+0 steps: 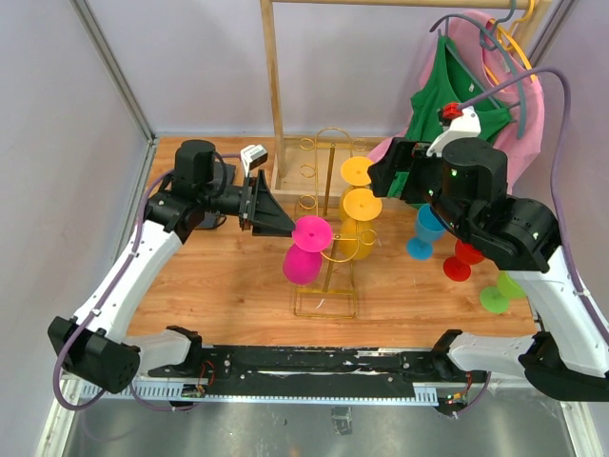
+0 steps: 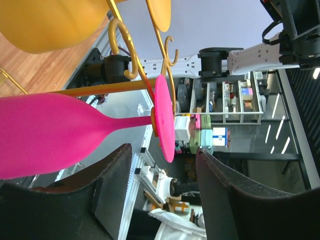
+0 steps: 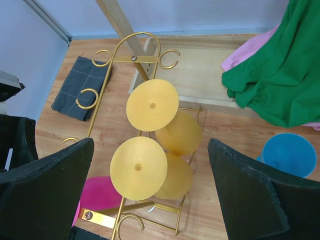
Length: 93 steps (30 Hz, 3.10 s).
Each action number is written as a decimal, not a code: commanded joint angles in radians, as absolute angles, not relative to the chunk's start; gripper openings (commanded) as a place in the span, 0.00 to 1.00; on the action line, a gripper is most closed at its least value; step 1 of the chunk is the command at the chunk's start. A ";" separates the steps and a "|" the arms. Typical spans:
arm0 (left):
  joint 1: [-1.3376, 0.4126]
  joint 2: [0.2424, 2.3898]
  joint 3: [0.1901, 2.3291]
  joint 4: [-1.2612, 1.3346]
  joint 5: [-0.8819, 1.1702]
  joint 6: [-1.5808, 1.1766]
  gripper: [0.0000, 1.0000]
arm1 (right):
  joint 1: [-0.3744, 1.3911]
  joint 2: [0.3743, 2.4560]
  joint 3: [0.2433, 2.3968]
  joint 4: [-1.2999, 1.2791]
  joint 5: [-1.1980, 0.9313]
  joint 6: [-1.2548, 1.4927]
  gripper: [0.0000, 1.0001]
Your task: Take the wine glass off the wine glass rack
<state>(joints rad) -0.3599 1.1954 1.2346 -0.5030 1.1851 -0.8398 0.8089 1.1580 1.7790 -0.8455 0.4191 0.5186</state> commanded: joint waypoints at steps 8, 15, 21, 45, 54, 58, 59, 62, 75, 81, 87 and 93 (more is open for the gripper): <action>-0.394 1.224 1.282 -0.495 1.207 -0.829 0.55 | 0.834 1.142 1.775 -0.850 0.501 0.497 0.99; -0.402 1.230 1.282 -0.495 1.200 -0.831 0.38 | 0.833 1.123 1.750 -0.841 0.511 0.497 0.99; -0.403 1.225 1.278 -0.494 1.199 -0.836 0.13 | 0.832 1.109 1.727 -0.838 0.514 0.503 0.98; -0.401 1.207 1.328 -0.502 1.242 -0.869 0.00 | 0.833 1.086 1.695 -0.834 0.510 0.519 0.98; -0.370 1.191 1.327 -0.537 1.253 -0.855 0.00 | 0.832 1.073 1.683 -0.835 0.509 0.530 0.99; -0.347 1.177 1.322 -0.553 1.254 -0.849 0.00 | 0.831 1.068 1.681 -0.834 0.510 0.532 0.99; -0.342 1.173 1.321 -0.555 1.257 -0.847 0.00 | 0.833 1.068 1.680 -0.835 0.511 0.532 0.99; -0.330 1.163 1.319 -0.566 1.263 -0.844 0.00 | 0.832 1.069 1.677 -0.834 0.511 0.534 0.99; -0.290 1.122 1.294 -0.602 1.273 -0.824 0.00 | 0.832 1.062 1.664 -0.838 0.511 0.539 0.99; -0.249 1.105 1.286 -0.629 1.280 -0.797 0.00 | 0.832 1.058 1.655 -0.838 0.510 0.544 0.99; -0.101 1.128 1.363 -0.699 1.307 -0.647 0.00 | 0.832 1.063 1.675 -0.838 0.510 0.531 0.98; 0.109 1.383 1.850 -1.151 1.170 -0.105 0.00 | 0.833 1.087 1.742 -0.838 0.504 0.491 0.99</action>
<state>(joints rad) 0.0315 1.2472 1.5650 -0.8547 1.2545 -0.4938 0.8089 1.0771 1.6768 -0.8448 0.4831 0.5217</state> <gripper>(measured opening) 0.018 0.986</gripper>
